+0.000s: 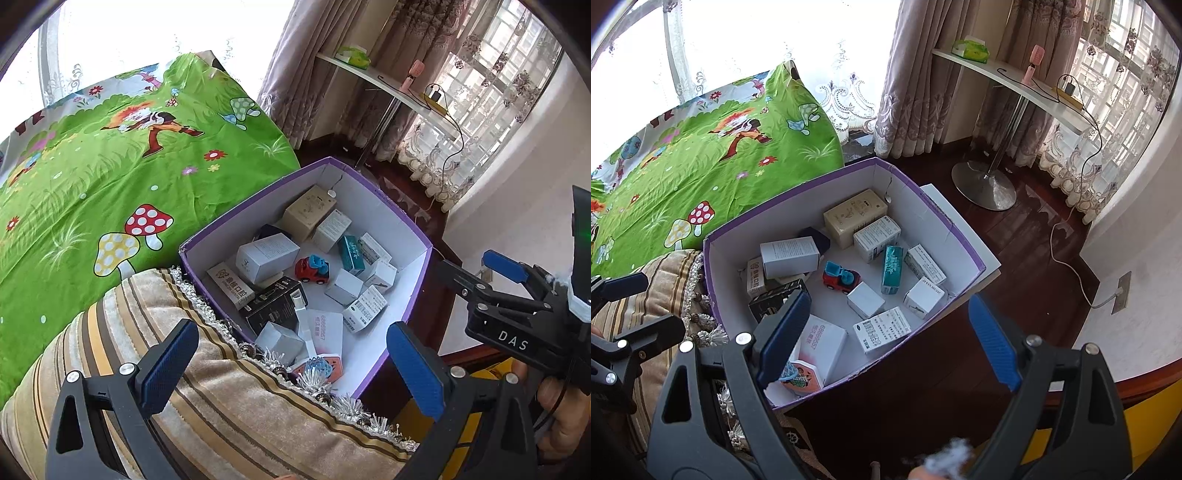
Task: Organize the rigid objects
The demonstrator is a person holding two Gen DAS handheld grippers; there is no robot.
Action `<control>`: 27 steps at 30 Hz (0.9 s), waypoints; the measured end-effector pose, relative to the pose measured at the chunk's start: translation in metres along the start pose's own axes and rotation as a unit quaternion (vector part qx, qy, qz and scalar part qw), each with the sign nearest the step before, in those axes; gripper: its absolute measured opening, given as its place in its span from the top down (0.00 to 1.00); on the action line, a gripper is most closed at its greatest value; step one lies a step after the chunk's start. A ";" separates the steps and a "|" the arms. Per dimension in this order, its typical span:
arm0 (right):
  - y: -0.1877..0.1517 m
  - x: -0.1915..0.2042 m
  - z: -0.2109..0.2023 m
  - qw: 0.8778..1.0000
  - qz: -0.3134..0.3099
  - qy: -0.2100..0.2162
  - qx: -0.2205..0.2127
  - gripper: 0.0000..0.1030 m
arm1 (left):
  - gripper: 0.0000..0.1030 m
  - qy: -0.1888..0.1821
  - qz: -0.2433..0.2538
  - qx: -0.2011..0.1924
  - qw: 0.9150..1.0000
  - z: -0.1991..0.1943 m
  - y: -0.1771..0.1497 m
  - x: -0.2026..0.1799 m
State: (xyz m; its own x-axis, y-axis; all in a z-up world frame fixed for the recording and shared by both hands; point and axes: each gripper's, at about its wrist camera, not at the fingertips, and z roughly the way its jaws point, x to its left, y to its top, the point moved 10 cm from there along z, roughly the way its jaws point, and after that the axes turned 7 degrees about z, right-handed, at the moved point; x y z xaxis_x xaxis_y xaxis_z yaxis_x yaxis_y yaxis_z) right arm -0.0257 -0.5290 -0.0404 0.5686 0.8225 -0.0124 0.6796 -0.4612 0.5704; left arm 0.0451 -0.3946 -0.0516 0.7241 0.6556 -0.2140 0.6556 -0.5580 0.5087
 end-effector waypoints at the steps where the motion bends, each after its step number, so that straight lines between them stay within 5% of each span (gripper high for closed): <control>1: 0.000 0.000 0.000 1.000 0.000 0.000 0.000 0.13 | 0.00 0.000 0.000 0.000 1.000 0.000 0.000 0.000; 27: -0.003 0.000 0.002 1.000 0.005 0.001 0.003 0.13 | 0.00 -0.001 0.000 0.000 1.000 0.001 0.000 0.000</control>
State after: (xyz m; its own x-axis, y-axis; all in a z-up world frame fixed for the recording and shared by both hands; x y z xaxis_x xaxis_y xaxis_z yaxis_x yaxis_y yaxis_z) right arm -0.0274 -0.5283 -0.0438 0.5739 0.8189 -0.0058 0.6772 -0.4705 0.5657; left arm 0.0454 -0.3951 -0.0522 0.7238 0.6556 -0.2154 0.6564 -0.5577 0.5080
